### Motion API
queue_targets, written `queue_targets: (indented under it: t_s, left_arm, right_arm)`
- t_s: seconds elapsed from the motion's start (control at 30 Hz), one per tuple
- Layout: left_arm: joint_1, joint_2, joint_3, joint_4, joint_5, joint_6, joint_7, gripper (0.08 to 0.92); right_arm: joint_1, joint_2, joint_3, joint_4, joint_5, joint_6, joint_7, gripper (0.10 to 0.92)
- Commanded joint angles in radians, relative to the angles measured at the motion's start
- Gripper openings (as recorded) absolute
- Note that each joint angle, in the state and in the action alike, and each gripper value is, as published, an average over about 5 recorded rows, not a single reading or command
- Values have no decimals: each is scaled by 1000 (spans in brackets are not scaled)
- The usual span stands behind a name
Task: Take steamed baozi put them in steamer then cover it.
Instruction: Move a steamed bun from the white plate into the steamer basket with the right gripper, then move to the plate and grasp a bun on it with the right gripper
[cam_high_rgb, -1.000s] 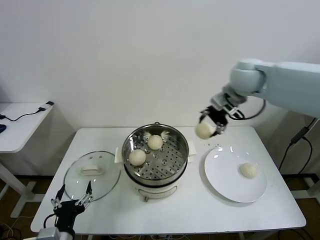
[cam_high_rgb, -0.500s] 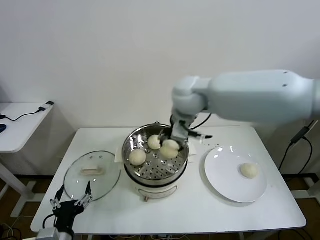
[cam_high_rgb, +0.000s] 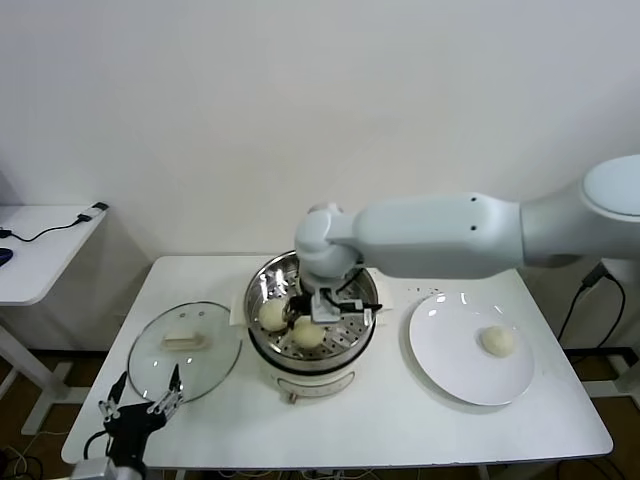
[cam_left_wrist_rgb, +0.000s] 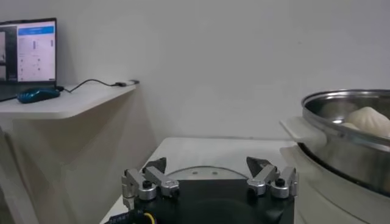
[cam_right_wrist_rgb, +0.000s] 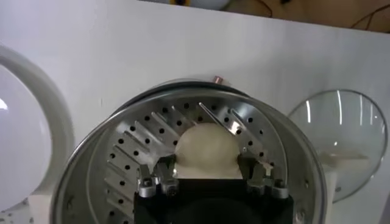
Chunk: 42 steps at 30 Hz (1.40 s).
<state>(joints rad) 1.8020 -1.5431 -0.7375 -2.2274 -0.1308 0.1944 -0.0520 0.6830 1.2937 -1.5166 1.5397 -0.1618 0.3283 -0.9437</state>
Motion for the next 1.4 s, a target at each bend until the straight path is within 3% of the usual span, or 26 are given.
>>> queue_targets:
  t_s: [0.03, 0.3, 0.47, 0.63, 0.83, 1.13, 1.4]
  left_arm:
    - [1, 1, 0, 0, -1, 1, 0, 823]
    - [0, 2, -4, 0, -5, 2, 0, 823]
    - [-1, 2, -4, 0, -5, 1, 1, 823]
    - [-2, 1, -1, 0, -3, -1, 1, 823]
    - [-4, 2, -2, 0, -6, -2, 1, 823]
    - [-22, 6, -10, 0, -16, 8, 5, 823]
    - [-23, 0, -8, 0, -3, 15, 8, 823]
  right_arm:
    - [-70, 37, 11, -27, -67, 11, 13, 687]
    - [-7, 7, 15, -11, -27, 7, 4, 695]
    - [75, -58, 33, -47, 68, 17, -11, 794]
    - [214, -185, -22, -137, 314, -3, -80, 822]
    - [410, -380, -323, -256, 656, -205, -154, 823]
    - [225, -666, -390, -323, 695, -382, -148, 823]
    - [-90, -733, -158, -413, 579, -413, -130, 823]
